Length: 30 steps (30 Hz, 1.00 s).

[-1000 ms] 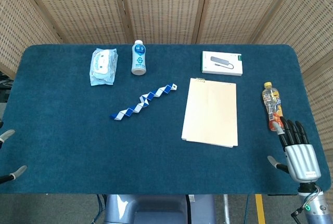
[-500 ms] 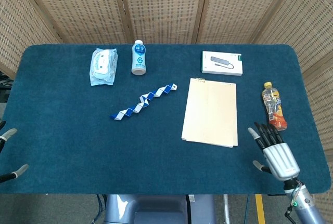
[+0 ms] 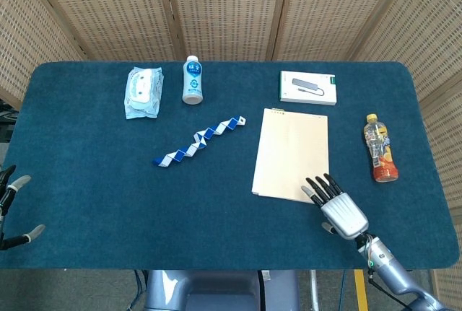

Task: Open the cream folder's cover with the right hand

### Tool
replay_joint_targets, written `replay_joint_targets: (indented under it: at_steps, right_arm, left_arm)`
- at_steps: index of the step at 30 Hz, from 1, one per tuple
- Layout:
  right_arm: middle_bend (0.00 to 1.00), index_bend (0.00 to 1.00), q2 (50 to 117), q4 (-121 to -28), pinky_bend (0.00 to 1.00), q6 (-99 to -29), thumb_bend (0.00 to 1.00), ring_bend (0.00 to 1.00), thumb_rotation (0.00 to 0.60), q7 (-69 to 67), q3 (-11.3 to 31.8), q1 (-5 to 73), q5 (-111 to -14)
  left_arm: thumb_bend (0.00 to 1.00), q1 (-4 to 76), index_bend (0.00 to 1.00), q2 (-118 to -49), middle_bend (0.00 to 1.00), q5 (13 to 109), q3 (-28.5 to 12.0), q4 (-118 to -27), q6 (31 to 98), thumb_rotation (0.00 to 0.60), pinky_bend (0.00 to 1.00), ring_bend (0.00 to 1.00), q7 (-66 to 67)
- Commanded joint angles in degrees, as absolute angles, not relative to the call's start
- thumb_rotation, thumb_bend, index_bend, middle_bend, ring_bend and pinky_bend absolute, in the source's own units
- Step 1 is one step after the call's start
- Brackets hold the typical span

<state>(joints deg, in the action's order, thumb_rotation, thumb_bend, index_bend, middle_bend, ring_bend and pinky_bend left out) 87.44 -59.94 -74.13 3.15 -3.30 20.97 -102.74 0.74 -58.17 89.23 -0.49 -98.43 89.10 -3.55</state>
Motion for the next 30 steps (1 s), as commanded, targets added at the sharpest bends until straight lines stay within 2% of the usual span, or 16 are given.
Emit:
replay_joint_targets:
  at_steps: [1, 5, 8, 13, 22, 26, 30]
  right_arm:
    - [0.04, 0.08, 89.0, -58.7, 0.0, -72.5, 0.06, 0.0, 0.6, 4.1, -2.9, 22.1, -101.8]
    - [0.05, 0.09, 90.0, -57.8, 0.0, -71.0, 0.18, 0.0, 0.6, 4.6, -2.6, 22.8, -100.7]
    - [0.05, 0.09, 90.3, -57.8, 0.0, -70.8, 0.23, 0.0, 0.6, 4.6, -2.3, 23.3, -100.1]
    - [0.05, 0.09, 89.8, -58.6, 0.0, -71.5, 0.26, 0.0, 0.6, 4.9, -2.3, 23.5, -99.9]
    - [0.06, 0.09, 88.5, -60.3, 0.0, -72.4, 0.26, 0.0, 0.6, 5.7, -2.7, 23.5, -99.5]
    - [0.06, 0.1, 88.8, -60.2, 0.0, -71.6, 0.33, 0.0, 0.6, 6.2, -2.6, 23.9, -99.0]
    - [0.06, 0.1, 89.1, -59.7, 0.0, -70.8, 0.34, 0.0, 0.6, 6.4, -2.5, 24.2, -98.3]
  left_arm:
    - [0.0, 0.8, 0.0, -58.2, 0.0, 89.1, -0.5, -98.4, 89.0, 0.6, 0.0, 0.0, -3.5]
    - [0.0, 1.0, 0.0, -58.2, 0.0, 89.1, -0.5, -98.4, 88.6, 0.6, 0.0, 0.0, -3.4]
    - [0.0, 0.9, 0.0, -58.1, 0.0, 89.1, -0.6, -98.4, 88.9, 0.6, 0.0, 0.0, -3.7]
    - [0.0, 0.9, 0.0, -58.1, 0.0, 89.2, -0.5, -98.3, 88.9, 0.6, 0.0, 0.0, -3.9]
    - [0.0, 0.9, 0.0, -58.1, 0.0, 89.3, -0.4, -98.3, 88.8, 0.6, 0.0, 0.0, -3.8]
    - [0.0, 1.0, 0.0, -58.1, 0.0, 89.3, -0.4, -98.4, 88.8, 0.6, 0.0, 0.0, -3.7]
    - [0.0, 1.0, 0.0, -58.1, 0.0, 89.2, -0.4, -98.4, 88.8, 0.6, 0.0, 0.0, -3.8]
